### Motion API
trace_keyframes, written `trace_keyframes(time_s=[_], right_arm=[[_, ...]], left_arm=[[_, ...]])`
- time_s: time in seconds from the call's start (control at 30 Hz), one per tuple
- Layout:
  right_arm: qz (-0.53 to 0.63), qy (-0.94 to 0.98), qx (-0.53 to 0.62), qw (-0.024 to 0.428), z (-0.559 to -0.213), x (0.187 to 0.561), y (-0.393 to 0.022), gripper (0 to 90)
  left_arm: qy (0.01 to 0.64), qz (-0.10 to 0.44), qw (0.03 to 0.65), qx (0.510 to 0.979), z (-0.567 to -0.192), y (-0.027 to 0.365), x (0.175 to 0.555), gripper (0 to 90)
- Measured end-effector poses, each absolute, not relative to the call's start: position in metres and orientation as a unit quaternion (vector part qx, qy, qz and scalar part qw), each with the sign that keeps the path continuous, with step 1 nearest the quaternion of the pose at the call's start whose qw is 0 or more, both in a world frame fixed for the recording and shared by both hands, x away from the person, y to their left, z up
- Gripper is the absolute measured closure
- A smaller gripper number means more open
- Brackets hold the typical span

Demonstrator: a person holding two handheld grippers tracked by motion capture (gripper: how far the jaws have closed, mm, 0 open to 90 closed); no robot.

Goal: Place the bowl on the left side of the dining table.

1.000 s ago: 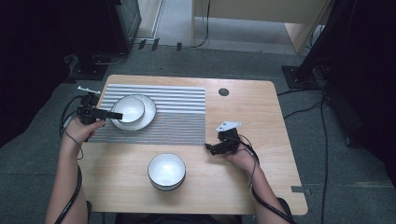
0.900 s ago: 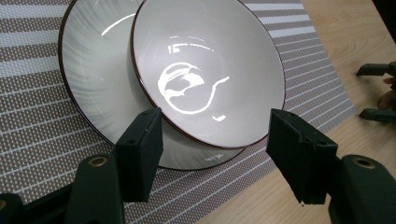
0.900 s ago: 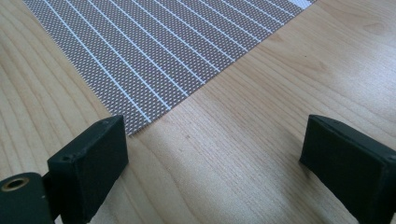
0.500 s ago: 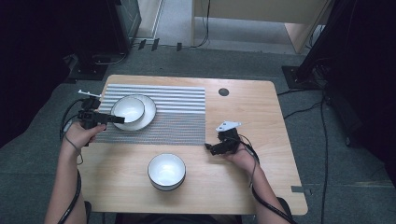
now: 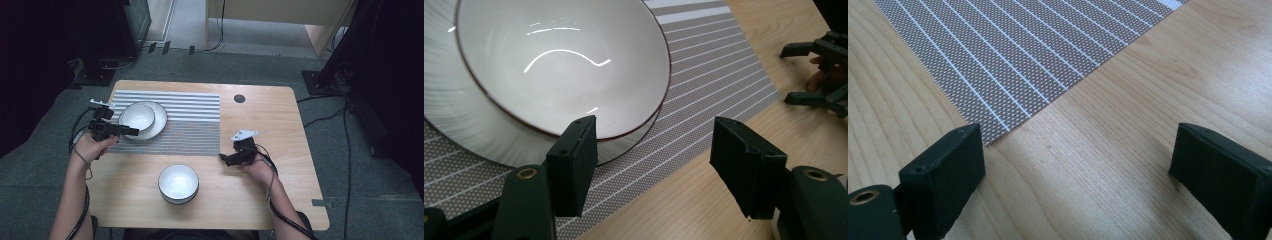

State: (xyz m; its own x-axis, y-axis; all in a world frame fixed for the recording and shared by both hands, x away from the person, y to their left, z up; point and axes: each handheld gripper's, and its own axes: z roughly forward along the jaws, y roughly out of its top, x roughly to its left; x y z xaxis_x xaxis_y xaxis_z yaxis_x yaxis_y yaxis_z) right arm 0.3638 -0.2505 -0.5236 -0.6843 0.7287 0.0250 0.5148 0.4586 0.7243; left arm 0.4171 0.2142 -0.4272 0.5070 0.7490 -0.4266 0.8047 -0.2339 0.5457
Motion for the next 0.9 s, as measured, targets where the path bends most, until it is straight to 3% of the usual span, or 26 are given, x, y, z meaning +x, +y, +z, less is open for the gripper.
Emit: trace_keyframes(time_s=[0.9], right_arm=[[0.366,0.841,0.370,0.146,-0.524,0.364,-0.251,6.7]], left_arm=[[0.427,-0.039,0.372,0.824,-0.441,0.163,0.412,34.3]])
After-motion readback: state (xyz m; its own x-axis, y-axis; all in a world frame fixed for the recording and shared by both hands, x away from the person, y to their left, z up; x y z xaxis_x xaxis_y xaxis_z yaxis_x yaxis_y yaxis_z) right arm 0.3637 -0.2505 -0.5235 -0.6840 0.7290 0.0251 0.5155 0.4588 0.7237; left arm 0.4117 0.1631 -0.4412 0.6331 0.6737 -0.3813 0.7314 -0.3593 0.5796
